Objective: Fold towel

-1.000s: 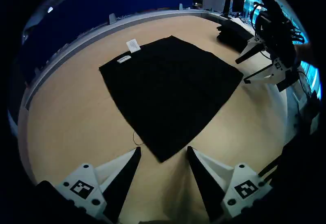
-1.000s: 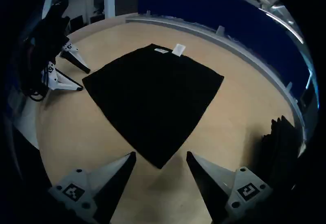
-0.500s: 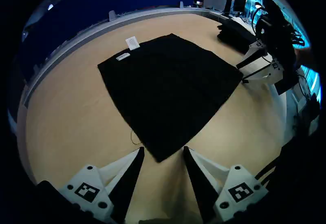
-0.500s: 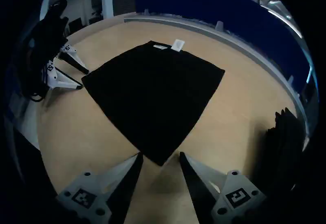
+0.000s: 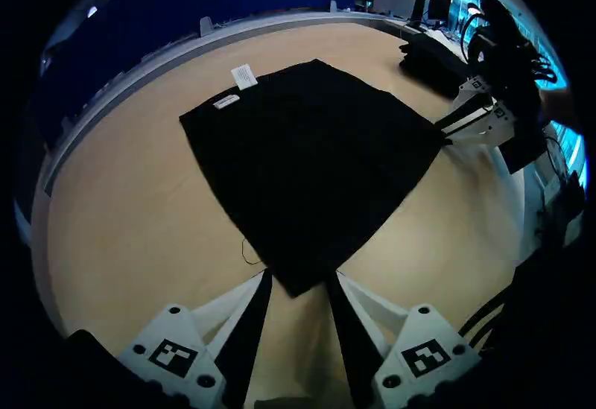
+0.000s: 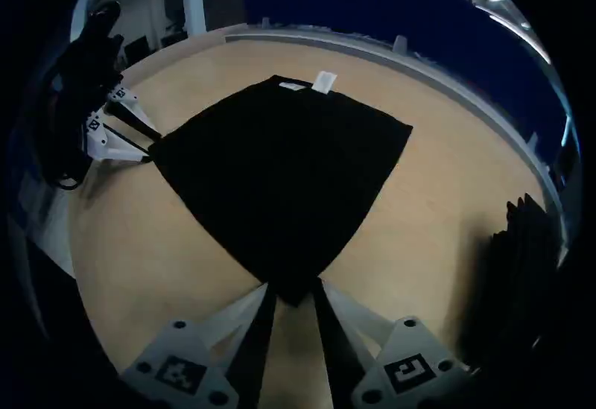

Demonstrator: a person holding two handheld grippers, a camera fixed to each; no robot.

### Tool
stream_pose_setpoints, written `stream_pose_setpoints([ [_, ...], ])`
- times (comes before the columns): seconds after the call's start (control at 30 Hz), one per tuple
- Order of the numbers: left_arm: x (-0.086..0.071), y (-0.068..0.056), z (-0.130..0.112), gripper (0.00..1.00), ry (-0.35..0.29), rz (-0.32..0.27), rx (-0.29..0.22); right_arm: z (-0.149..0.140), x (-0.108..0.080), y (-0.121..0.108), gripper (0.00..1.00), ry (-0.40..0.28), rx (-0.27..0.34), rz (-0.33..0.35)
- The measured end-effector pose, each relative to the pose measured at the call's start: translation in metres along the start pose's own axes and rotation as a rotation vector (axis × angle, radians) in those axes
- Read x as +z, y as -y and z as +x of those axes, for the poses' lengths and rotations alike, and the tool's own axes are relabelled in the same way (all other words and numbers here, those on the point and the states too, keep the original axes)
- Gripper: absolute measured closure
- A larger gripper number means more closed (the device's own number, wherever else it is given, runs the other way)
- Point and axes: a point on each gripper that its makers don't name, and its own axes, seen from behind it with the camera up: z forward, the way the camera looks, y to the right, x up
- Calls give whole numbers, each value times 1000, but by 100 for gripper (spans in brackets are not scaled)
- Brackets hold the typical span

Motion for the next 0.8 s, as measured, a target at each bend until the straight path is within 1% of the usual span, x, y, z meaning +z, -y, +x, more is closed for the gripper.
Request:
stream_pose_setpoints([
  [0.07,0,-1,0,51,0,-1,3,0,0,-1,73,4,6,-2],
  [0.13,0,-2,1,60,0,-2,7,0,0,-1,75,7,10,-1],
  [0.33,-1,-4,1,80,-2,0,19,1,0,-1,79,9,17,-3],
  [0.47,-3,-4,2,86,-3,2,16,3,1,-1,79,7,30,-7],
  [0.53,-4,-4,3,87,-3,1,3,4,0,0,79,5,34,-8],
  [0.7,-8,-1,11,88,-15,3,-32,10,-4,0,80,-5,28,-9],
  [0.8,-13,1,18,88,-29,9,-44,17,-9,0,80,-16,23,-13],
])
